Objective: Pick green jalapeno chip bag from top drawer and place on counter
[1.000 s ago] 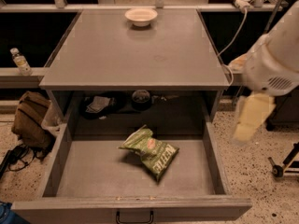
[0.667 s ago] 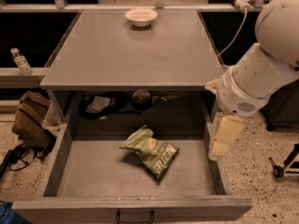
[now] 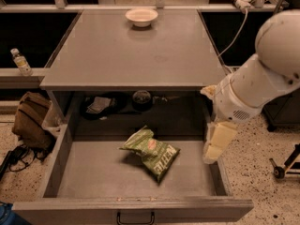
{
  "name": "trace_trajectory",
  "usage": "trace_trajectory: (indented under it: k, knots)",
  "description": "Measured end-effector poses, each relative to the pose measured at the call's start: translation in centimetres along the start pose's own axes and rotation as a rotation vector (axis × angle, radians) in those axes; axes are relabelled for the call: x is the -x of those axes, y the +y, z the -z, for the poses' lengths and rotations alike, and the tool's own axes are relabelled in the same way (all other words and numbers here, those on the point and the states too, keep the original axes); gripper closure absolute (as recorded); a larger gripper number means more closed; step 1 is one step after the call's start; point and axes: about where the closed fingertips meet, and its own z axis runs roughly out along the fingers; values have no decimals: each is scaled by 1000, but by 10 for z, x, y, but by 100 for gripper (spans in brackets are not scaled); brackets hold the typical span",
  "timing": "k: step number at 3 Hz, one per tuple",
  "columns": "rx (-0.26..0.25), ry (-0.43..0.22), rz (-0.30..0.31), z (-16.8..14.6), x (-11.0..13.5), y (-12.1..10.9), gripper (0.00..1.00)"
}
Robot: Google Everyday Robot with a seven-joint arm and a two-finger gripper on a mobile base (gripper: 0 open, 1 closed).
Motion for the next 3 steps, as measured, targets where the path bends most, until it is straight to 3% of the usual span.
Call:
trace_trajectory:
  k: [1,2,3]
  knots:
    - [9,-162,42,-62,24,-8,0]
    - [11,-277,80,-108,46,-23,0]
    - [14,-289,83,-117,46,-25,0]
